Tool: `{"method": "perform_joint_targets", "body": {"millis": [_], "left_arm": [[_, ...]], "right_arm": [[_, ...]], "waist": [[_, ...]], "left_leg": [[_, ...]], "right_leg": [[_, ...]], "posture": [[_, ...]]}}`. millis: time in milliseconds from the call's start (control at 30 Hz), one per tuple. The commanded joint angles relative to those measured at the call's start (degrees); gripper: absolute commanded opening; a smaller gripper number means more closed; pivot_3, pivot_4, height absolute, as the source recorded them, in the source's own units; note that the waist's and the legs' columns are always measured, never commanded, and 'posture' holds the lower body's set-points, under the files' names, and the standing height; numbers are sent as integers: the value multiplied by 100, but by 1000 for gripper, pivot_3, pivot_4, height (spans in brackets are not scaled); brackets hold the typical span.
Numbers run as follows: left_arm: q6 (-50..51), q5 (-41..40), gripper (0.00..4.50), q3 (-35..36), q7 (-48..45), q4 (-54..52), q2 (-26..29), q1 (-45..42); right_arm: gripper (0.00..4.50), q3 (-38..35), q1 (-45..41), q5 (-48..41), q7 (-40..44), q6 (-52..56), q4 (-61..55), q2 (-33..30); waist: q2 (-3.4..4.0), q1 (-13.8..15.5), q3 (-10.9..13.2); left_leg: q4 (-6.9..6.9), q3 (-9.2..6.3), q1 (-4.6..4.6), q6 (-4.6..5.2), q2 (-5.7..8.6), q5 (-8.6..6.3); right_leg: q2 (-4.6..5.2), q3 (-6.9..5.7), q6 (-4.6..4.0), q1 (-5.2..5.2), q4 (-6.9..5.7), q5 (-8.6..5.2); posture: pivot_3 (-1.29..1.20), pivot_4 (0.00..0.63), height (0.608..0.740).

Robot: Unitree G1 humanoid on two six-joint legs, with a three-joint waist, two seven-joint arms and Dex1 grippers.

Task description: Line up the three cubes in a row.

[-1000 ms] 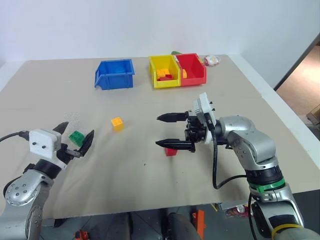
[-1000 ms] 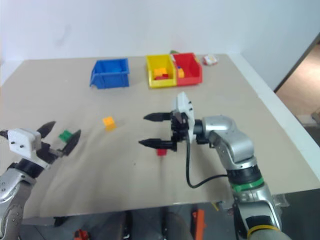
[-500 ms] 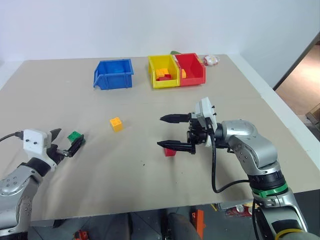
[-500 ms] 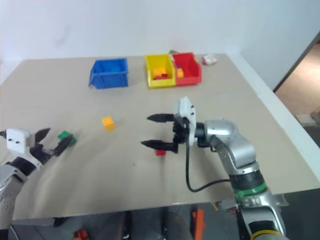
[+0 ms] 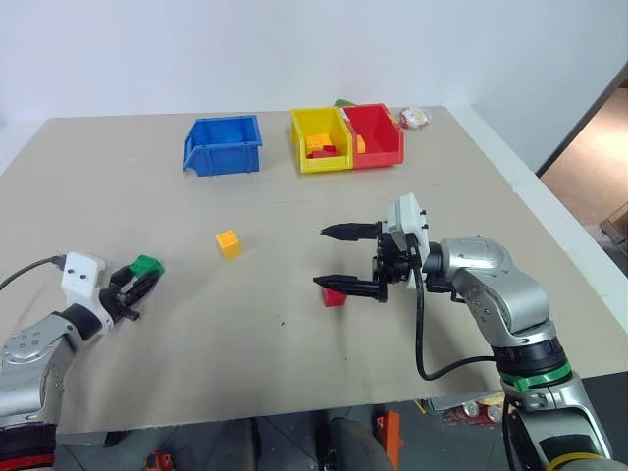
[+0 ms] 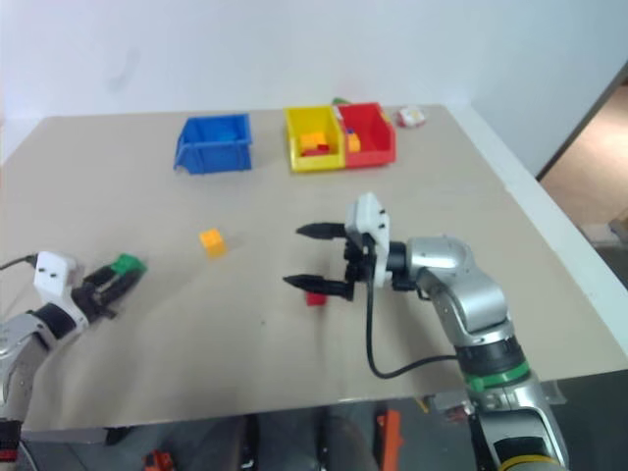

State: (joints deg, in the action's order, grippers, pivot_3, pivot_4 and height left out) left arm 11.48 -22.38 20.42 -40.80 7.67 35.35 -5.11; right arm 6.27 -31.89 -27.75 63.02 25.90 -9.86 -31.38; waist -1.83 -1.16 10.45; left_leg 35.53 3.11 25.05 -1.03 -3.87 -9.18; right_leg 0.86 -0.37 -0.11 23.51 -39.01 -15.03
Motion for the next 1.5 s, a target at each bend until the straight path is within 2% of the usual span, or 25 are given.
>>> {"method": "perform_joint_targets", "body": {"millis": [33,333,500,600,700,867,1067,1267,1500], "left_arm": [[-179,74,1303,10,-138,140,160,-118],[-367,151,1303,-143,-549,186,257,-245],[-372,-138,1303,-526,-1674,-953,635,24],[56,-464,1303,-858,-2307,-1791,990,173],[393,-533,1303,-1440,-2650,-2165,1120,-184],[684,-199,1303,-2545,-2559,-1803,445,-1253],[754,92,1303,-3070,-2355,-1419,-142,-1685],[444,384,1303,-3096,-1946,-1122,-612,-1777],[159,316,1303,-2975,-2292,-1038,-443,-1677]], "right_arm": [[4500,-169,-9,-50,-41,-78,-219,-80],[4500,-181,-71,-78,-73,-69,-240,-158],[4500,-231,-85,-386,96,244,-565,-351],[4500,-255,16,-592,288,434,-812,-601],[4500,-319,185,-769,480,542,-964,-879],[4500,-348,426,-673,854,329,-852,-1260],[4500,-355,550,-469,969,44,-654,-1417],[4500,-378,611,-435,848,-15,-674,-1355],[4500,-364,690,-489,784,19,-740,-1336]], "waist": [[0,0,0],[0,0,0],[-1,-2,1],[-1,-3,1],[0,16,1],[1,71,2],[1,-7,2],[1,-7,2],[1,-2,2]], "left_leg": [[0,0,0,0,0,0],[0,0,0,0,0,0],[-2,2,6,0,2,0],[-9,5,4,-3,7,-2],[-12,2,4,-3,12,-3],[-1,1,4,3,23,1],[8,3,2,5,22,-1],[8,-4,3,5,18,-1],[9,-6,2,5,15,-1]], "right_leg": [[0,0,0,0,0,0],[3,0,0,-1,0,0],[11,-1,0,3,1,0],[22,-1,-6,4,3,-3],[23,0,-1,3,2,-11],[10,-8,14,-8,1,-13],[-26,8,28,-4,2,-5],[-36,4,26,-8,-2,-7],[-39,7,24,-8,-2,-5]], "posture": [[0,150,740],[0,150,740],[0,150,740],[0,150,740],[0,150,740],[0,150,740],[0,150,740],[0,150,740],[0,150,740]]}}
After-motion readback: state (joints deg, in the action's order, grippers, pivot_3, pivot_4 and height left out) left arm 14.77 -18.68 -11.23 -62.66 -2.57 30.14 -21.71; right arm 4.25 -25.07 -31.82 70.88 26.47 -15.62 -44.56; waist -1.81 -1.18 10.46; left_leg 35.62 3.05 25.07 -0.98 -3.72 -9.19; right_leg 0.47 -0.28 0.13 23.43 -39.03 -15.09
